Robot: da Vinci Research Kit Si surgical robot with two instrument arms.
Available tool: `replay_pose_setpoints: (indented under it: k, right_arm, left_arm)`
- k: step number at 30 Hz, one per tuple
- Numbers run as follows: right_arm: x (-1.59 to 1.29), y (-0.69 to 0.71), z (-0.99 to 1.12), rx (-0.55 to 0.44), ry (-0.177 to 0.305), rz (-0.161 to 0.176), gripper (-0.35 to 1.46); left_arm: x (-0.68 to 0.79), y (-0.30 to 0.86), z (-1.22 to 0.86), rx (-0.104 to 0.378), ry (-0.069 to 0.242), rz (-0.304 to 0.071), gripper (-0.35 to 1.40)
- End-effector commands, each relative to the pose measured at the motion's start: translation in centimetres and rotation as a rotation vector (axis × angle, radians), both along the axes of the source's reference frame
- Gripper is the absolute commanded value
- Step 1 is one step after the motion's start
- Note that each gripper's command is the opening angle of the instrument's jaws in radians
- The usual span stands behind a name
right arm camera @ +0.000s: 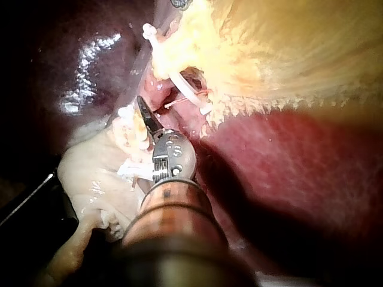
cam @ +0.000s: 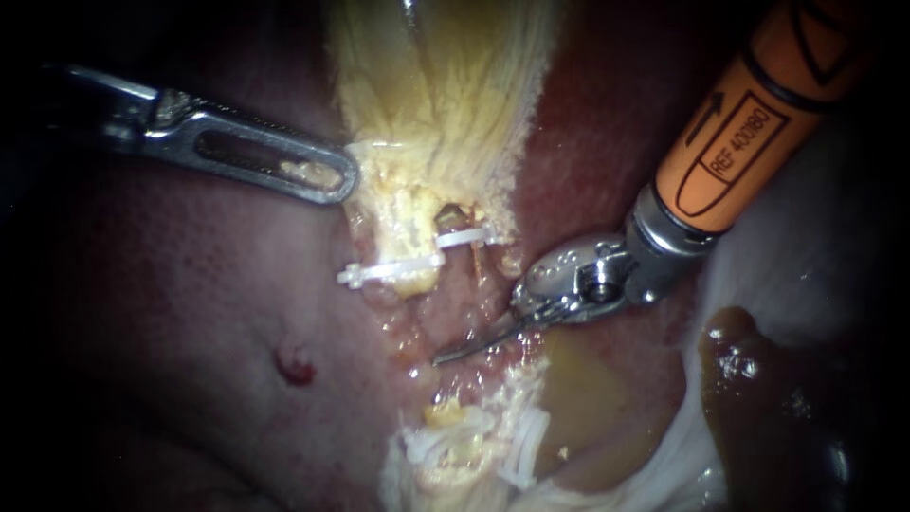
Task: Go back from the cut right tube
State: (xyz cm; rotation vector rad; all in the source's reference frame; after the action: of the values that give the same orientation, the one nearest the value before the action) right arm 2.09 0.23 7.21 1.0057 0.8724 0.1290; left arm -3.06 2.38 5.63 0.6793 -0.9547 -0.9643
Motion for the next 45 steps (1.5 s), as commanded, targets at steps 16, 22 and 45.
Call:
replay_pose_setpoints:
  k: [16, 22, 45]
  right_arm:
    - [0.03, -0.01, -0.03, -0.016, 0.034, 0.161, 1.3]
    - [0.02, 0.01, -0.05, -0.032, 0.024, 0.193, 1.38]
    - [-1.0, 0.37, -0.95, -0.551, -0.173, 0.341, 1.45]
  left_arm:
    - [0.02, 0.01, 0.03, 0.0, -0.001, 0.001, -0.35]
    - [0.02, 0.01, 0.03, 0.0, -0.001, 0.001, -0.35]
    - [0.07, 0.04, 0.07, 0.0, -0.002, 0.003, -0.35]
